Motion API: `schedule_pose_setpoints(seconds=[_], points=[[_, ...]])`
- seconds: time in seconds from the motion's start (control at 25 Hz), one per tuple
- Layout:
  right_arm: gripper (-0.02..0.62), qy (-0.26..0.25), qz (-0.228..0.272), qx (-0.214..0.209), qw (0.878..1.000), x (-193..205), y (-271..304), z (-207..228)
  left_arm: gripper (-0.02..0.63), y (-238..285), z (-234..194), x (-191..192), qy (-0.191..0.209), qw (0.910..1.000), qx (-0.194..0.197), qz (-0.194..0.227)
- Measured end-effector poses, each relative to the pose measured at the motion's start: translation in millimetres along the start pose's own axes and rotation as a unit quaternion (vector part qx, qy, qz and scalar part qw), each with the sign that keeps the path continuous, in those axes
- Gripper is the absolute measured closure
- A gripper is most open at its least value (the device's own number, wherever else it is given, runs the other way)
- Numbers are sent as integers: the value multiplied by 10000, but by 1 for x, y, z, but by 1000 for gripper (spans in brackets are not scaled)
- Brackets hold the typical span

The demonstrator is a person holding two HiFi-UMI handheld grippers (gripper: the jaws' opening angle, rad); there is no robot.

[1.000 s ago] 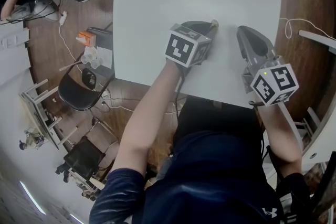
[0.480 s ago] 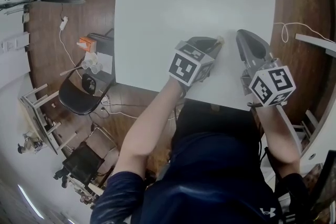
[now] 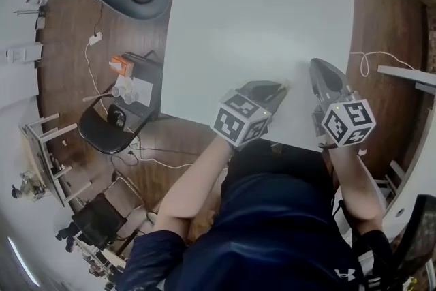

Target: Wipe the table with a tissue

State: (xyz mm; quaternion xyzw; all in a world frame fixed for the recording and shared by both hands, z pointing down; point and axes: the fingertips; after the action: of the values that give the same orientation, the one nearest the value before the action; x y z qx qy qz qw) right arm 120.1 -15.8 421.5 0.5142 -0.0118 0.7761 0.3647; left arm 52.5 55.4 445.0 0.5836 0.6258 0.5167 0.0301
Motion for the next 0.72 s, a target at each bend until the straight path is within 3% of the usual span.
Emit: schedule_pose_setpoints(seconds=[0.4, 0.72], points=[[584, -189, 48, 88, 9998, -14, -27, -41, 572, -63, 16, 5, -314, 9981, 163, 500], [584, -518, 175, 118, 9984, -44, -45, -81, 572, -99, 25, -35, -53, 9927, 127, 1198]])
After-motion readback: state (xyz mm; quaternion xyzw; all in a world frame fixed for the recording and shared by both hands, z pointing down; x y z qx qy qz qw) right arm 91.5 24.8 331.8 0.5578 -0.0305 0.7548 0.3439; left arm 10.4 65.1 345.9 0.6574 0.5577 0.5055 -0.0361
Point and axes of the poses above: the fingertips, and each gripper's own axes: y forward along the fingers, z to its right, x out of its underside, and after that the axes turned 5 degrees about -x, right-handed
